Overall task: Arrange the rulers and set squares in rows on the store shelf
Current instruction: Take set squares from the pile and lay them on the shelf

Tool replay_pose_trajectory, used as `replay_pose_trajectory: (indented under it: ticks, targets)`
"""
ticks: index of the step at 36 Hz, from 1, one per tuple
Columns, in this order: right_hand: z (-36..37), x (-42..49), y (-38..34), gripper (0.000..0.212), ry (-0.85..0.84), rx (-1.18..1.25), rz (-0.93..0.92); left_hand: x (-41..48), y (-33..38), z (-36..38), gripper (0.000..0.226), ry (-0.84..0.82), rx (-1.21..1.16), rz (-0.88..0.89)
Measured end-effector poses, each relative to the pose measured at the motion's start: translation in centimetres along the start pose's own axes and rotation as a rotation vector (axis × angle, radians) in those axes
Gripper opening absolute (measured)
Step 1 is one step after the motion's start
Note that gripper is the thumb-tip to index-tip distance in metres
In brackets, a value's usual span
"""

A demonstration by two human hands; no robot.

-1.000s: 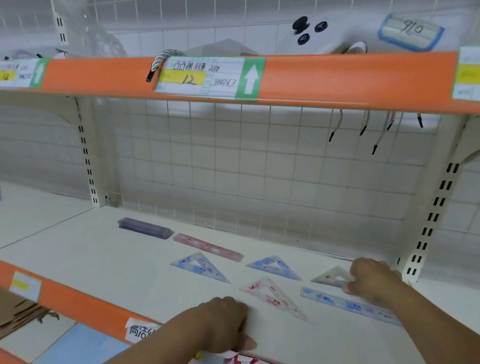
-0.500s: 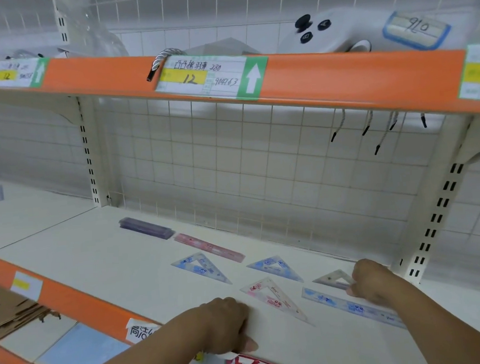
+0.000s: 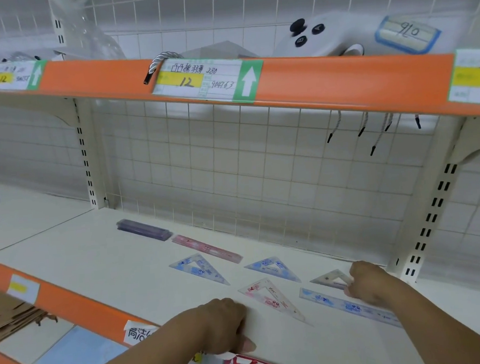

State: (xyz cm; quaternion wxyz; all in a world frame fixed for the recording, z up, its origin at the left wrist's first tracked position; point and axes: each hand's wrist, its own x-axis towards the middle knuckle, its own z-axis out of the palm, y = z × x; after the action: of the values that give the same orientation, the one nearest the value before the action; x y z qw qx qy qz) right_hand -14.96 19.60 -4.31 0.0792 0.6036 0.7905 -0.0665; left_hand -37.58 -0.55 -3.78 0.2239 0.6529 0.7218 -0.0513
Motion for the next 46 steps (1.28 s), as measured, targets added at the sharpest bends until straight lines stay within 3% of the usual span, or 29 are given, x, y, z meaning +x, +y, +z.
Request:
replay_pose_trajectory:
  ticks: [2, 4, 9, 13, 21, 32, 46]
  targets:
    - [0.1, -0.5, -0.1, 0.045, 0.013, 0.092, 0.005, 0.0, 0.0, 0.0, 0.047, 0.0, -0.008, -0.004]
    - [0.1, -1.2, -0.5, 0.051, 0.083, 0.151, 0.015, 0.0, 0.0, 0.1, 0.047, -0.001, -0.011, -0.005]
    - [-0.5, -3.1, -2.4, 0.033, 0.232, 0.202, -0.026, 0.0, 0.0, 0.3, 0.048, 0.007, 0.004, -0.008]
    - [-0.5, -4.7, -4.3, 0.023, 0.221, 0.185, -0.078, -0.1, 0.1, 0.3, 0.044, 0.036, 0.021, -0.013]
    - [-0.3, -8.2, -8.4, 0.017, 0.196, 0.071, -0.217, -0.2, -1.0, 0.0, 0.021, 0.394, 0.033, -0.137]
    - [0.5, -10.2, -13.0, 0.037, 0.129, 0.03, -0.355, -2.9, -2.7, -0.7, 0.028, 0.43, 0.041, -0.233]
    - [-0.1, -12.3, -21.5, 0.024, 0.142, 0.035, -0.522, -7.5, -7.7, -1.7, 0.035, 0.477, 0.033, -0.3]
